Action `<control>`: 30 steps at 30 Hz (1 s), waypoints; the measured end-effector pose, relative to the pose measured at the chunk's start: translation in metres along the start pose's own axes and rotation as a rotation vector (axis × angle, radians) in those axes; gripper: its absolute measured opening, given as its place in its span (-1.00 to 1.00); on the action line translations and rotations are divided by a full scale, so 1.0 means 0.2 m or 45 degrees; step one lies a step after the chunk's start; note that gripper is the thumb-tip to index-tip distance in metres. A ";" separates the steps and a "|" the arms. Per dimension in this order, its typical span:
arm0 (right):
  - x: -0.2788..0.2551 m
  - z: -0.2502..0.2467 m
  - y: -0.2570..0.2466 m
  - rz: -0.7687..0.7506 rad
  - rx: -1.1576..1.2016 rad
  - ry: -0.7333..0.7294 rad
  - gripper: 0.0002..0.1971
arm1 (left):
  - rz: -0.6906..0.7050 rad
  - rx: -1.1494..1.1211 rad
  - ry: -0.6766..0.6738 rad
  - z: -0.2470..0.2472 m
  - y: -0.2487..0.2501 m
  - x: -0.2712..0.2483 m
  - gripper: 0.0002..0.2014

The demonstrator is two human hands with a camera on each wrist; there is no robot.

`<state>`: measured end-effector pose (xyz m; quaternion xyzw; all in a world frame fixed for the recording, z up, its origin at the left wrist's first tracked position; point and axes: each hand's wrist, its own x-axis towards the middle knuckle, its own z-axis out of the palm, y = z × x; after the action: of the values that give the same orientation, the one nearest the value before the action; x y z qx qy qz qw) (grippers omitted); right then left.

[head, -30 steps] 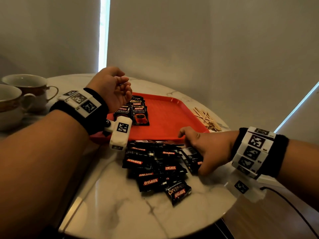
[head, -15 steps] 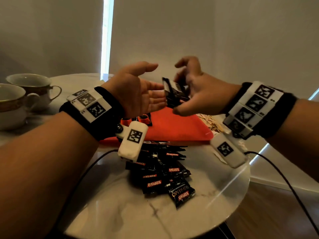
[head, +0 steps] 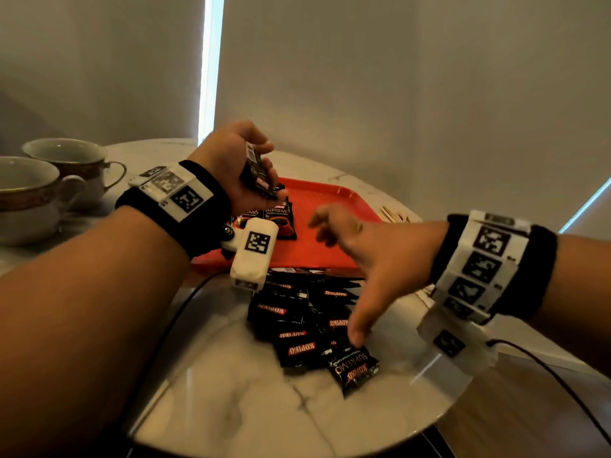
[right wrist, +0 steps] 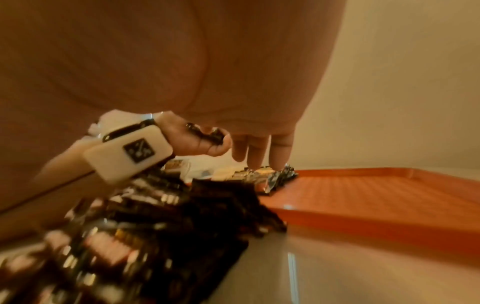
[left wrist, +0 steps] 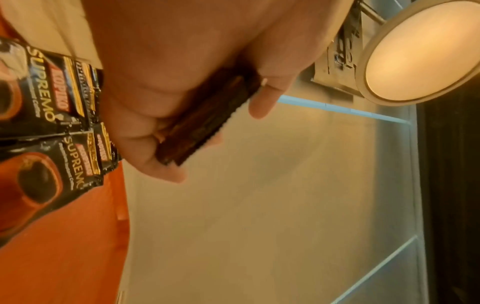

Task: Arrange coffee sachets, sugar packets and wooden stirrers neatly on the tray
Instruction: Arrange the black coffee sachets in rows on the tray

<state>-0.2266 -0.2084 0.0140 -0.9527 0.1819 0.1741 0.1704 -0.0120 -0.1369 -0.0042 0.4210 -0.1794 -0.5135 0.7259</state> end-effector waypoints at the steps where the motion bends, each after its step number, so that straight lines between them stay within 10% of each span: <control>1: 0.00 0.03 0.00 0.014 -0.045 -0.038 0.20 | -0.006 -0.007 0.012 -0.02 0.01 0.01 -0.83; 19: -0.02 0.04 0.13 -0.059 -0.161 0.210 -0.59 | 0.012 0.014 0.061 -0.03 -0.03 0.04 -0.78; 30: -0.05 -0.10 0.25 0.054 -0.172 0.499 -0.69 | -0.023 0.065 -0.044 0.00 -0.04 0.01 -0.79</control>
<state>-0.2512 -0.2565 0.0226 -0.9735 0.2196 0.0009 0.0637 -0.0159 -0.1393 -0.0115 0.4322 -0.2012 -0.5224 0.7070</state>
